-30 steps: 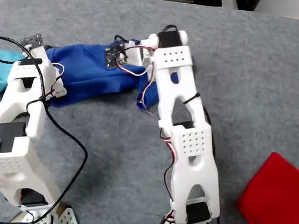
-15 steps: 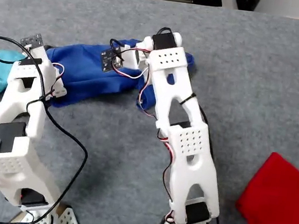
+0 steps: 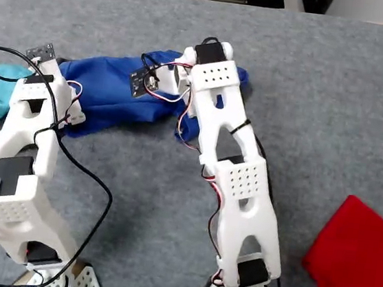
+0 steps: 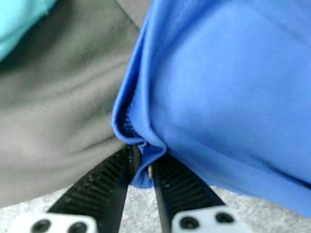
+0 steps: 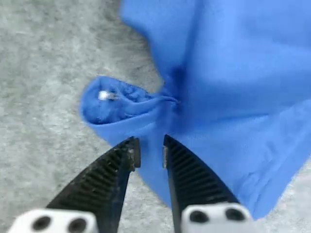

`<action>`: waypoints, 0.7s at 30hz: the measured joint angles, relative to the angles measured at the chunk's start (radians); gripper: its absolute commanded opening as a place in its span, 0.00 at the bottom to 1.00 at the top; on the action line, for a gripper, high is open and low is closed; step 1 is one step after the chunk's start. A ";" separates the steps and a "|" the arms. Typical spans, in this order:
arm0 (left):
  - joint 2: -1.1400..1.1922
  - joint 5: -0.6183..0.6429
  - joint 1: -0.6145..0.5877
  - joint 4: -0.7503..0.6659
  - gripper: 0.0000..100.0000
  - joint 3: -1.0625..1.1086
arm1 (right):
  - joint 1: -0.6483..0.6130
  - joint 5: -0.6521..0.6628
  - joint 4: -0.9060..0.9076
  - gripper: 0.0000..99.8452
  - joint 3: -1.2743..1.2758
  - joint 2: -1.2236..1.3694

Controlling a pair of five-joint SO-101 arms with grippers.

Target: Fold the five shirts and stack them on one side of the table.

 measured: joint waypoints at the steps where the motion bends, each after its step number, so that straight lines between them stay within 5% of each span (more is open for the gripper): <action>1: 0.000 0.000 0.000 0.000 0.03 0.000 | 0.000 0.000 0.005 0.10 0.000 0.000; 11: 0.000 0.000 0.000 0.000 0.03 0.000 | 0.000 -0.018 0.008 0.10 0.000 0.000; 21: 0.000 0.000 0.000 0.000 0.03 0.000 | -0.025 -0.018 -0.189 0.10 0.000 0.037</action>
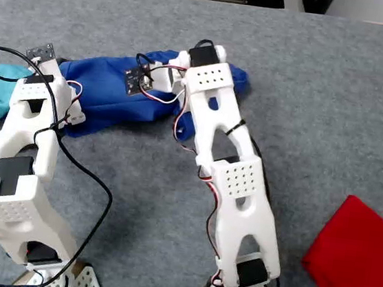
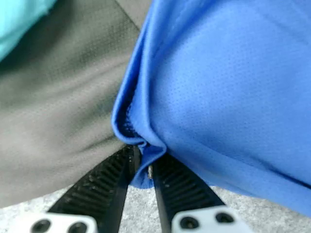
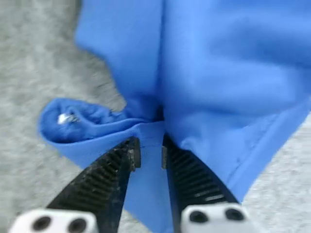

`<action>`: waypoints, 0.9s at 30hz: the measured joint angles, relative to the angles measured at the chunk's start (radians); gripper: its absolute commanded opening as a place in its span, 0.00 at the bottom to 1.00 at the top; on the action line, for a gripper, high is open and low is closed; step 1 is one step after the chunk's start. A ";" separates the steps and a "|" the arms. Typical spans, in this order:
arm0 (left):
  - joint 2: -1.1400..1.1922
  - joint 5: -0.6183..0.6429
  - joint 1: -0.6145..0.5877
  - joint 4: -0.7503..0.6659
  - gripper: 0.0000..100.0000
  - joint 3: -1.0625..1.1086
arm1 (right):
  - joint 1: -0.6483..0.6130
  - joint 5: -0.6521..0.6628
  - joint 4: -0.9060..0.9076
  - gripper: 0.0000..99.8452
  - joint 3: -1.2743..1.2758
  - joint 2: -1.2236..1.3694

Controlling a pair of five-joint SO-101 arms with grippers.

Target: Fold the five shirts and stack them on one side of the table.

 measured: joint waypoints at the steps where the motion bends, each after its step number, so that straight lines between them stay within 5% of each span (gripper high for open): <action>1: 0.000 0.000 0.000 0.000 0.03 0.000 | 0.000 0.000 -0.014 0.10 0.000 0.000; 27: 0.000 0.000 0.000 0.000 0.03 0.000 | -0.005 -0.002 -0.114 0.10 -0.112 0.006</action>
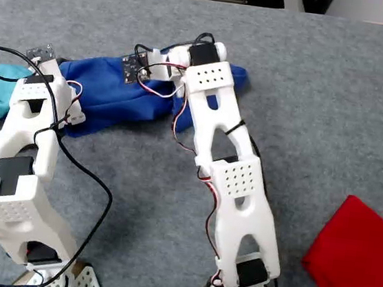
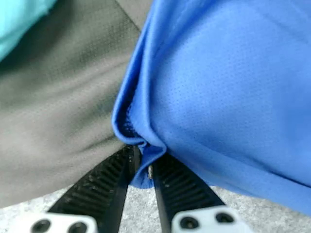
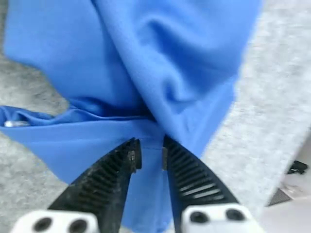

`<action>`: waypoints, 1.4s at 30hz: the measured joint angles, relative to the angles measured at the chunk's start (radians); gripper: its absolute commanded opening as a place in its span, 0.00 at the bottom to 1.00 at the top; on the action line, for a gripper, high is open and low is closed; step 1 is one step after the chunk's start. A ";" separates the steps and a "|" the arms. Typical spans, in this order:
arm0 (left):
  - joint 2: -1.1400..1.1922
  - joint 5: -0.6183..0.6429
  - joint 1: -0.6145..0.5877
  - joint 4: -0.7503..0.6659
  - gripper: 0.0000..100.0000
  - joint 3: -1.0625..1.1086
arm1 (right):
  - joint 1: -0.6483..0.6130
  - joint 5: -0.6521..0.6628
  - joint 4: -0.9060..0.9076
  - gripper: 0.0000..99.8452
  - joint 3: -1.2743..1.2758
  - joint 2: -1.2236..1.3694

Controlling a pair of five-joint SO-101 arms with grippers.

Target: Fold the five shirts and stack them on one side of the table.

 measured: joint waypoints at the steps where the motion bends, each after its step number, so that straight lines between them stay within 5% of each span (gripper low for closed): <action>1: 0.000 0.000 0.000 0.000 0.03 0.000 | -0.003 0.000 0.000 0.10 -0.012 0.000; 27: 0.000 0.000 0.000 0.000 0.03 0.000 | -0.009 0.000 0.163 0.10 -0.028 0.023; 42: 0.000 0.000 0.000 0.000 0.03 0.000 | 0.054 -0.003 0.347 0.10 -0.252 0.072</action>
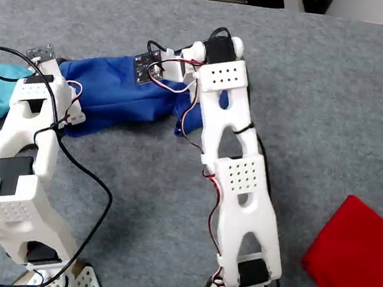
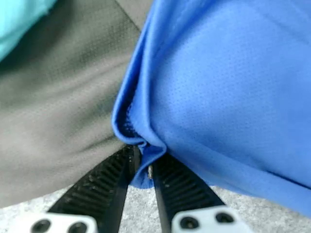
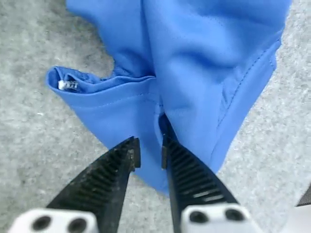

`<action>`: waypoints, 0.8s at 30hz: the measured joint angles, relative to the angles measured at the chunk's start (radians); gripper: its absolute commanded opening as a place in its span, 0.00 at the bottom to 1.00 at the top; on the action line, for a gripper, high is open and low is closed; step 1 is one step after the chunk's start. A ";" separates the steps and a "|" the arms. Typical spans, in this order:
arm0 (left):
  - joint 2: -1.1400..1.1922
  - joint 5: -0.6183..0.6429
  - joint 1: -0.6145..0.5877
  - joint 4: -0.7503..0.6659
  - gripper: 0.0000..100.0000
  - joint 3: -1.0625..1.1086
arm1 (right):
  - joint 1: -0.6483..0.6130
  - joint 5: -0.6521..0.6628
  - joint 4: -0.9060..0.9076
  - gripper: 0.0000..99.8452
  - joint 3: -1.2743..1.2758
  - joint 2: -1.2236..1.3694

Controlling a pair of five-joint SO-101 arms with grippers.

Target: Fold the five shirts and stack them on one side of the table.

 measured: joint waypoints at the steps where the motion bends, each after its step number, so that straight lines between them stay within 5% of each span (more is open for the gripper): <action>1: 0.000 0.000 0.000 0.000 0.03 0.000 | 0.000 -0.006 0.000 0.10 0.009 0.003; 24: 0.000 0.000 0.000 -0.025 0.03 0.000 | -0.002 -0.021 -0.123 0.10 -0.066 0.120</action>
